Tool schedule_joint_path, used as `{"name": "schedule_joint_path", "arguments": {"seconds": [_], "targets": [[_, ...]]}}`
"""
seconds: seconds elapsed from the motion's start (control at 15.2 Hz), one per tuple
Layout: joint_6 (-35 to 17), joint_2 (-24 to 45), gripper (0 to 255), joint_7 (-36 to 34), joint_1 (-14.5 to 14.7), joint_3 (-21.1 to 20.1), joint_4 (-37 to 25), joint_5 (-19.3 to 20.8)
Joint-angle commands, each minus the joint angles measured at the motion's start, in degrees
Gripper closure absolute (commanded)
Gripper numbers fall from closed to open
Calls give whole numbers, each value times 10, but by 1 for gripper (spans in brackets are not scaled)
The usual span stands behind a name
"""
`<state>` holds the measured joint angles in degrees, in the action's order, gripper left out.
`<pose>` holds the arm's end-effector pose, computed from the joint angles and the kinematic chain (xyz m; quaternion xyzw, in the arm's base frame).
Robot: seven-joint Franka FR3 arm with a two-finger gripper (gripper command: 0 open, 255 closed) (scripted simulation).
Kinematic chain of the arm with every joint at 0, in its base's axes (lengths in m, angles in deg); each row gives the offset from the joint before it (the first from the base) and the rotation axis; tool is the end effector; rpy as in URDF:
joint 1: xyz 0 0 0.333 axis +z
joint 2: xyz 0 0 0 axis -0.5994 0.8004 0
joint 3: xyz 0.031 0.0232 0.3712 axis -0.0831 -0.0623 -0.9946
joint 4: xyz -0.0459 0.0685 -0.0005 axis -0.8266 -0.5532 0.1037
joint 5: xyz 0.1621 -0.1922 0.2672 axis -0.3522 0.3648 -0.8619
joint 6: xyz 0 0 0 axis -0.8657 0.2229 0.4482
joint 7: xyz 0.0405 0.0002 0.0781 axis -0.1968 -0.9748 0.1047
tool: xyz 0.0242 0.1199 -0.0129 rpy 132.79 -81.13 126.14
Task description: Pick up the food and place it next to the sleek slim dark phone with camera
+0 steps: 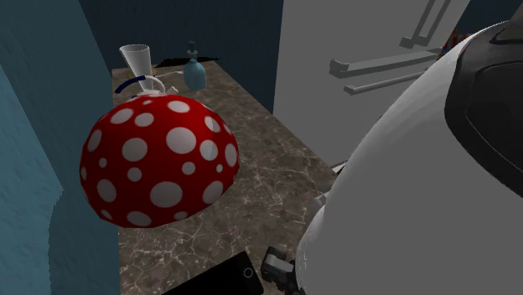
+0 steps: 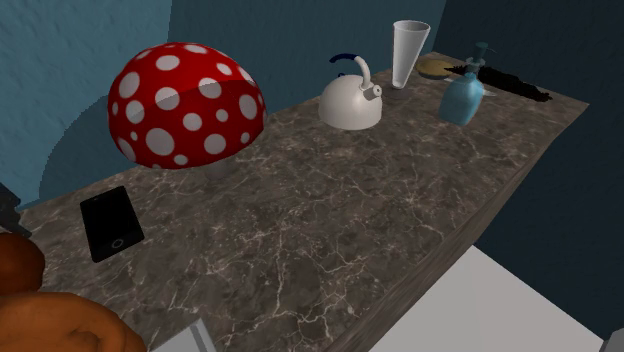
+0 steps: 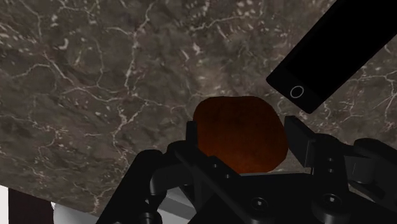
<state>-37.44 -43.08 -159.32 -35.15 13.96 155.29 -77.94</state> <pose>0.0025 0.4628 0.4691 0.8359 -0.5421 0.0824 0.0233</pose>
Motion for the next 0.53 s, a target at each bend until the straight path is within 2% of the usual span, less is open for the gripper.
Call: {"name": "schedule_joint_path", "arguments": {"seconds": [0.0, 0.46], "targets": [[-16, 1, 255, -1, -6, -14, 10, -5], [-67, 7, 255, 0, -29, -62, 40, -21]]}}
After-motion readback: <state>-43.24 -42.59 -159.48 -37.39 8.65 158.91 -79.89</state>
